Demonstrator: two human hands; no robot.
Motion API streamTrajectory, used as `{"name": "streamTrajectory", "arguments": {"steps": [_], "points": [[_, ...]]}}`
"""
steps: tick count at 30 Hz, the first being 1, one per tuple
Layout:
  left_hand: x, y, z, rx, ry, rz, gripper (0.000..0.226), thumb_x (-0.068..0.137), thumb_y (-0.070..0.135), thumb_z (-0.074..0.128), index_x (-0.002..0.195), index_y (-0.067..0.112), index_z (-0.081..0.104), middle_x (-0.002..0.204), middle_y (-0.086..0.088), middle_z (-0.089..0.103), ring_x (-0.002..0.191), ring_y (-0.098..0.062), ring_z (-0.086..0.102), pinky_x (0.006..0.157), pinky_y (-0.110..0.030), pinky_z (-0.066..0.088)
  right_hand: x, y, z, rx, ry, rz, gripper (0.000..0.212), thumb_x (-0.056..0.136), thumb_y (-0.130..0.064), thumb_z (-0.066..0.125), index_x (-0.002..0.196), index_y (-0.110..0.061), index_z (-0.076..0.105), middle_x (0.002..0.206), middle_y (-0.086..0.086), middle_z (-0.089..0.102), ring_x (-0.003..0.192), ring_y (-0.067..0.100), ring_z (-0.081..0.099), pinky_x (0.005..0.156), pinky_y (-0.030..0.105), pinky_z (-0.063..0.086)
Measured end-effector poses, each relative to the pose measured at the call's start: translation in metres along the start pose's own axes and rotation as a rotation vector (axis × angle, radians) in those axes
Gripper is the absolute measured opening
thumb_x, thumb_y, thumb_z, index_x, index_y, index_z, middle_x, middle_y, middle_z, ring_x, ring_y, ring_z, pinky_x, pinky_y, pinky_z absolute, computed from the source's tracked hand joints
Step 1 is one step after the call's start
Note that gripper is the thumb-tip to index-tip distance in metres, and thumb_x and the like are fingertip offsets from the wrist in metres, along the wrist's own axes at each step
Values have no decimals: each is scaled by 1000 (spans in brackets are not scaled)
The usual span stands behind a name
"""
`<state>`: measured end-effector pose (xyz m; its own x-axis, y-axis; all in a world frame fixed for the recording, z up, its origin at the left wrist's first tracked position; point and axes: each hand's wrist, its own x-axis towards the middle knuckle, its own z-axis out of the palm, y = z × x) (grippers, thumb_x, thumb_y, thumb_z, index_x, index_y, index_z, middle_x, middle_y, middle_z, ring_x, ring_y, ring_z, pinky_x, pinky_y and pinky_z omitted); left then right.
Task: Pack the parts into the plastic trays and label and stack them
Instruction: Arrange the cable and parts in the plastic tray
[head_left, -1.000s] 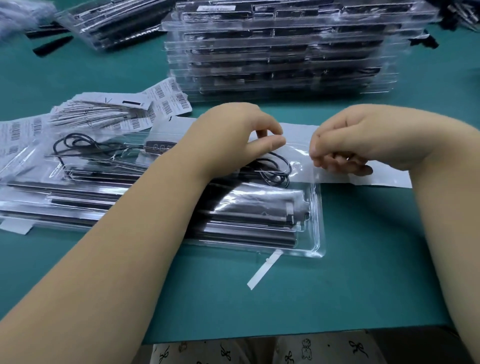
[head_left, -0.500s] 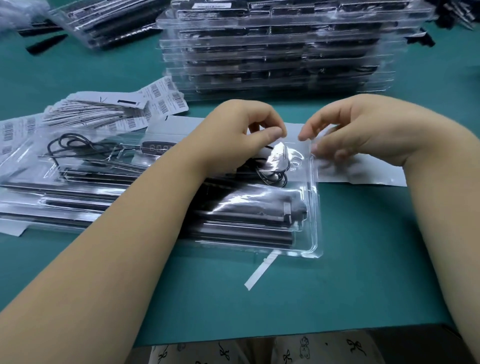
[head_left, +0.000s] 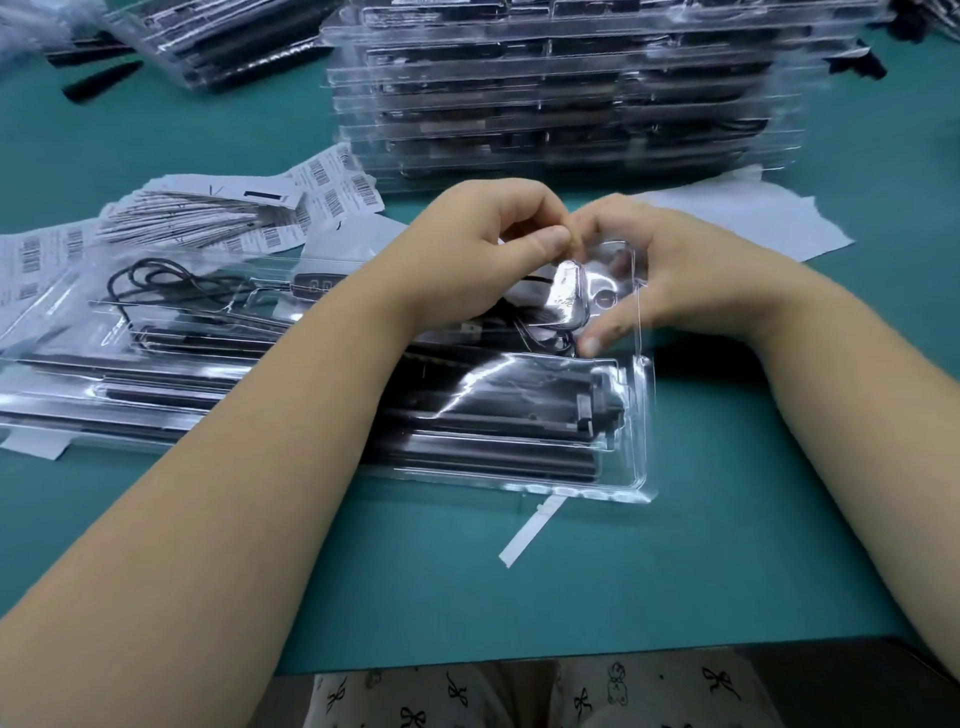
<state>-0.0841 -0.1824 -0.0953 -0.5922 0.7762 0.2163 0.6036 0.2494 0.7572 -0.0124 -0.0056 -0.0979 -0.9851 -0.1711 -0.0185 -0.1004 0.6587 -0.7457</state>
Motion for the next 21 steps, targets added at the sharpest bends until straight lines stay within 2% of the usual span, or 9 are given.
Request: {"name": "streamTrajectory", "arguments": {"steps": [3,6,8,11,13,15,17,19,21], "points": [[0,0,1,0,3,-7,16,94,13,55,86,23,65,89,3,69,82,-4,61,74,-12,44,2,2,1,-25,-10,-34,64,34,-56,76,91,-35,56,114,-6,52,95,2,50,79,17,43],[0,1,0,0,16,-12,17,93,13,56,85,25,64,81,12,65,74,6,58,70,-8,40,0,3,3,-2,53,-74,53,38,-51,78,86,-32,64,111,-12,54,98,-3,51,83,12,39],[0,1,0,8,38,-2,15,92,14,58,85,25,66,78,15,64,72,7,57,68,-7,40,-2,3,3,11,62,-65,48,41,-51,78,84,-30,70,112,-14,55,102,-3,51,88,15,38],[-1,2,-1,40,86,26,12,90,18,59,85,26,68,79,11,68,73,-3,62,68,-16,47,-4,2,4,-56,70,-92,28,60,-41,80,84,-29,75,113,-15,54,111,5,49,98,18,37],[-2,3,-2,23,100,27,14,88,20,59,82,30,66,78,10,68,73,-11,65,68,-23,51,-4,2,4,-171,115,-119,29,66,-40,77,88,-21,77,113,-14,54,113,11,44,96,11,32],[-3,5,-2,22,101,21,14,87,20,58,80,31,65,76,11,67,70,-13,65,67,-26,52,-2,0,6,-246,134,-131,32,69,-39,75,95,-21,76,115,-10,53,112,12,42,93,4,27],[-4,6,-3,30,97,13,14,86,21,58,79,30,65,71,14,66,69,-14,65,63,-24,50,-1,-3,8,-215,145,-120,34,71,-35,75,102,-20,73,117,-6,54,111,9,44,95,8,30],[-4,7,-2,75,89,-3,15,85,22,57,78,34,63,68,24,64,66,-13,66,59,-17,46,0,-2,10,-146,152,-92,28,73,-26,78,99,-17,74,116,-4,55,108,9,50,96,16,37],[-5,8,-1,145,73,-24,12,83,27,55,78,37,61,68,27,61,66,-12,65,62,-20,48,1,0,10,-94,158,-46,26,70,-26,80,93,-15,73,111,-8,58,102,8,55,94,23,42]]}}
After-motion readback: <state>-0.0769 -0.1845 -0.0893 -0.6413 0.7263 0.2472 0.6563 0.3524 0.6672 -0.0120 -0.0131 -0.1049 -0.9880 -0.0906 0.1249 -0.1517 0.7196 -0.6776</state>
